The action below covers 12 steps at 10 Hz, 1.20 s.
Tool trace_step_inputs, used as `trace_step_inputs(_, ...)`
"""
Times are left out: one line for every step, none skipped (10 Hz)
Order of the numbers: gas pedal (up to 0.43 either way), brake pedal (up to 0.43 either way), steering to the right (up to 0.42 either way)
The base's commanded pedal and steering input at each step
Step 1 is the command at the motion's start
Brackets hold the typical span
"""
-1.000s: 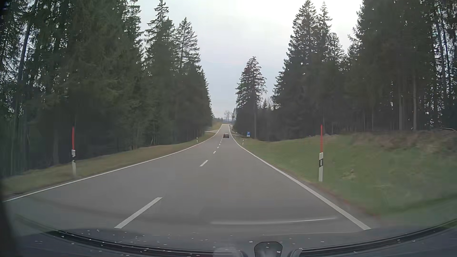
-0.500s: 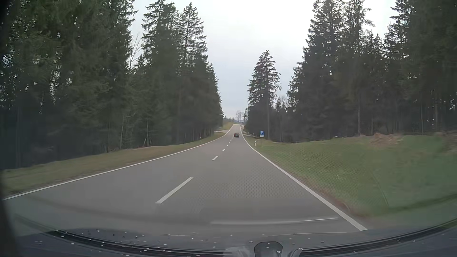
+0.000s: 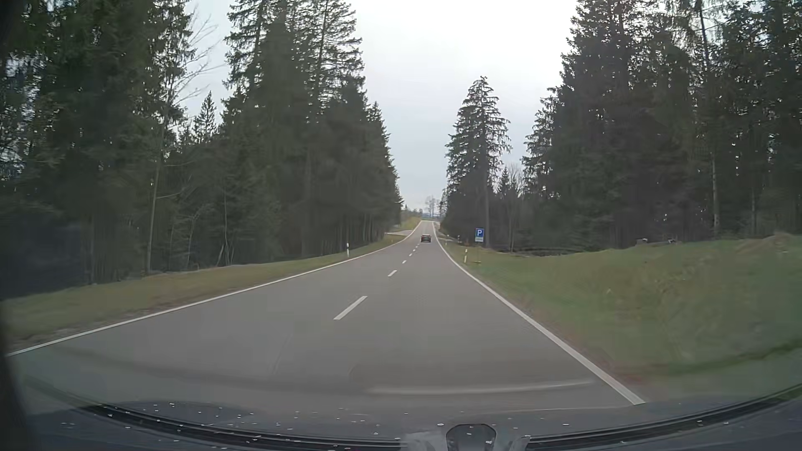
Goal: Follow the waypoints while adhering to traffic rules and regulations
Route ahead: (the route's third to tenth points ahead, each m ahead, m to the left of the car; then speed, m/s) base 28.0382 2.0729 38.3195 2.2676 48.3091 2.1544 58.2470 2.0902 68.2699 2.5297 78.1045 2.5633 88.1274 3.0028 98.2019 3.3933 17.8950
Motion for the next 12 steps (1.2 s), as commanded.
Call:
trace_step_inputs(0.079,0.000,0.000)
trace_step_inputs(0.087,0.000,0.000)
trace_step_inputs(0.098,0.000,0.000)
trace_step_inputs(0.098,0.000,0.001)
trace_step_inputs(0.098,0.000,0.000)
trace_step_inputs(0.110,0.000,0.000)
trace_step_inputs(0.130,0.000,0.000)
trace_step_inputs(0.150,0.000,0.000)
trace_step_inputs(0.157,0.000,0.000)
trace_step_inputs(0.157,0.000,0.000)
trace_step_inputs(0.157,0.000,-0.001)
trace_step_inputs(0.157,0.000,-0.001)
